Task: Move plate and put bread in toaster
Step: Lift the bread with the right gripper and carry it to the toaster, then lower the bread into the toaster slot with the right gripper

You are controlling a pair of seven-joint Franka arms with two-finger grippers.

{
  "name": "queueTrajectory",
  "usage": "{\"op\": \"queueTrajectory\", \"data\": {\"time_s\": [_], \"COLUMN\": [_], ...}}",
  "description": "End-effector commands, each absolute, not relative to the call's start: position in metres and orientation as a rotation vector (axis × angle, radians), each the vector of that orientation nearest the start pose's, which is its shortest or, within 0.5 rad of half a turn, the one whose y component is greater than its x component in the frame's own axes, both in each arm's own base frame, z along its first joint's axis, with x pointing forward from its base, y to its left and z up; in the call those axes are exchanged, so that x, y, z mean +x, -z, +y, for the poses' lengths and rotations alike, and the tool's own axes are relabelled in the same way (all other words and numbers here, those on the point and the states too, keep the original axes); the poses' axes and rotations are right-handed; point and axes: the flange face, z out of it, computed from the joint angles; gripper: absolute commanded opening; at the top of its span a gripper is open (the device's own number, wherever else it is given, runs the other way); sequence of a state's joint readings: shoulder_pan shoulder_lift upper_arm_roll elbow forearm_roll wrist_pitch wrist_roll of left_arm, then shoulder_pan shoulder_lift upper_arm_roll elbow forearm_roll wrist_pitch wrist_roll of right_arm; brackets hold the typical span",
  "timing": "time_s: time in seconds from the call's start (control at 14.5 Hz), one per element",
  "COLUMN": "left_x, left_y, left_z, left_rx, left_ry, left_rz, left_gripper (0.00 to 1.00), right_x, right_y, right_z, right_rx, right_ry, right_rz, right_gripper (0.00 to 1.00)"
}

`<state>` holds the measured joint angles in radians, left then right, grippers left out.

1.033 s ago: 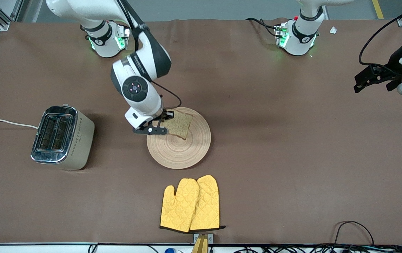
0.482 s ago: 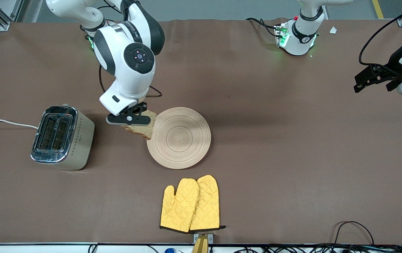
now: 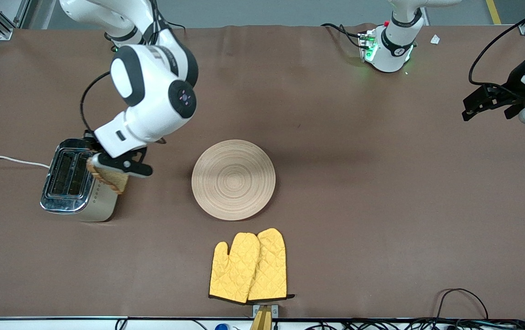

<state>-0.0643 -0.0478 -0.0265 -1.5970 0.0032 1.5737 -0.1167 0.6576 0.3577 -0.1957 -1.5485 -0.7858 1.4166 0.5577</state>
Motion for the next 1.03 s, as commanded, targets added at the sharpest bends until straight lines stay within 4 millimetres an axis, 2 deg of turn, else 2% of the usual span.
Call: {"op": "queueTrajectory", "data": {"time_s": [0.0, 0.07, 0.34, 0.69, 0.96], "left_x": [0.534, 0.534, 0.534, 0.535, 0.538], "left_y": [-0.647, -0.646, -0.646, -0.649, -0.650], "left_z": [-0.048, -0.047, -0.047, -0.046, -0.045], "left_rx": [-3.155, -3.155, -3.155, -3.157, -3.156], "left_ry": [0.056, 0.051, 0.051, 0.061, 0.075], "left_rz": [-0.021, -0.024, -0.024, -0.026, -0.031], "left_gripper": [1.00, 1.00, 1.00, 1.00, 1.00], "right_x": [0.603, 0.605, 0.612, 0.608, 0.590], "right_y": [-0.428, -0.416, -0.378, -0.337, -0.309], "right_z": [0.154, 0.137, 0.113, 0.111, 0.112], "right_rx": [2.031, 1.986, 1.838, 1.781, 1.761], "right_ry": [0.021, 0.046, 0.115, 0.148, 0.187], "right_rz": [-0.093, -0.084, -0.055, -0.001, 0.032], "right_gripper": [0.00, 0.00, 0.00, 0.00, 0.00]}}
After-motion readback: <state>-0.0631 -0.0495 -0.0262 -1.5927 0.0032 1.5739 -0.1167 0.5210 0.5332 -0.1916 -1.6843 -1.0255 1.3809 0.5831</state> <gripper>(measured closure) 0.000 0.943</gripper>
